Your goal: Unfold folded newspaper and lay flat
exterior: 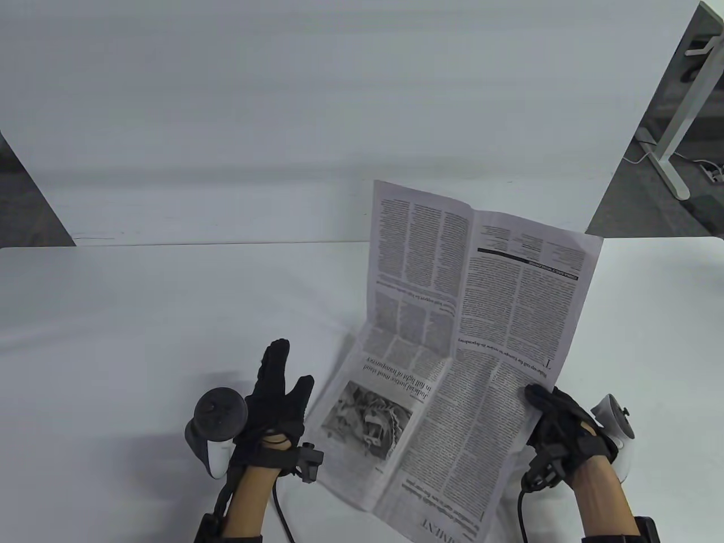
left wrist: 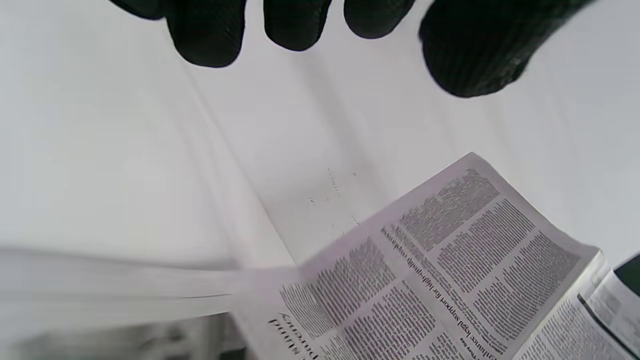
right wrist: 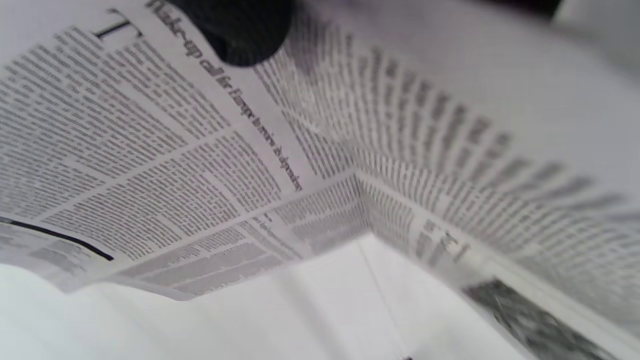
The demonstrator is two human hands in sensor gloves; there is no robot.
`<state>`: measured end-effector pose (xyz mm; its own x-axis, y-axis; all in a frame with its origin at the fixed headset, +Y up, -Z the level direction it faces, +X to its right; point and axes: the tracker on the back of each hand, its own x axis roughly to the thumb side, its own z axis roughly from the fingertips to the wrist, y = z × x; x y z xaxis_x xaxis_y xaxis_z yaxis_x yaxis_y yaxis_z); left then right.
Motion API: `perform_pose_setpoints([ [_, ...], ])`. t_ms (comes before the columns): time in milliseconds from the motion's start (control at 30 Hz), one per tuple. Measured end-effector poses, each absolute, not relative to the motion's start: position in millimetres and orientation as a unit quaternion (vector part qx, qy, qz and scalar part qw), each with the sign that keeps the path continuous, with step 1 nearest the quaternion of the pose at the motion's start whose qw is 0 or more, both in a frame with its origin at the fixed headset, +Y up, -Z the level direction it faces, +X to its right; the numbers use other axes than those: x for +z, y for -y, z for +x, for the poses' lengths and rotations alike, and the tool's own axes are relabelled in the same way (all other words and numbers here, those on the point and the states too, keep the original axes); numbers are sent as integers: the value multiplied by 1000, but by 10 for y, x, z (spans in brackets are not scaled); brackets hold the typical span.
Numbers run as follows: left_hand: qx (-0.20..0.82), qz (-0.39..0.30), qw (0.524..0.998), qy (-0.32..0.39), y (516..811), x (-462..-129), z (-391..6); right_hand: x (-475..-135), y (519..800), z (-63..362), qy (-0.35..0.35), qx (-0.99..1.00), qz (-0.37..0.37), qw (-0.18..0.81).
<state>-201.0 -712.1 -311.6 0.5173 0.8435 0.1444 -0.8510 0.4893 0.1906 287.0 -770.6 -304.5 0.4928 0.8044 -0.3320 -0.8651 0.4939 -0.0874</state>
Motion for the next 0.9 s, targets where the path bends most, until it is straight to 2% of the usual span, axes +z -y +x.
perform_pose_setpoints([
  [200, 440, 118, 889, 44, 7097, -3108, -1912, -2971, 7702, 2720, -82, 437, -143, 884],
  [433, 431, 89, 896, 56, 7164, -3132, -1854, -2897, 7855, 2510, -68, 392, -190, 898],
  [633, 410, 61, 906, 80, 7184, -3128, -1744, -2891, 7903, 2413, -68, 424, -191, 883],
  [700, 395, 55, 912, 100, 7165, -3099, -1628, -2884, 7920, 2368, -74, 437, -192, 875],
  [900, 317, 5, 925, 210, 7108, -2902, -949, -2853, 7970, 2130, -99, 471, -183, 857],
])
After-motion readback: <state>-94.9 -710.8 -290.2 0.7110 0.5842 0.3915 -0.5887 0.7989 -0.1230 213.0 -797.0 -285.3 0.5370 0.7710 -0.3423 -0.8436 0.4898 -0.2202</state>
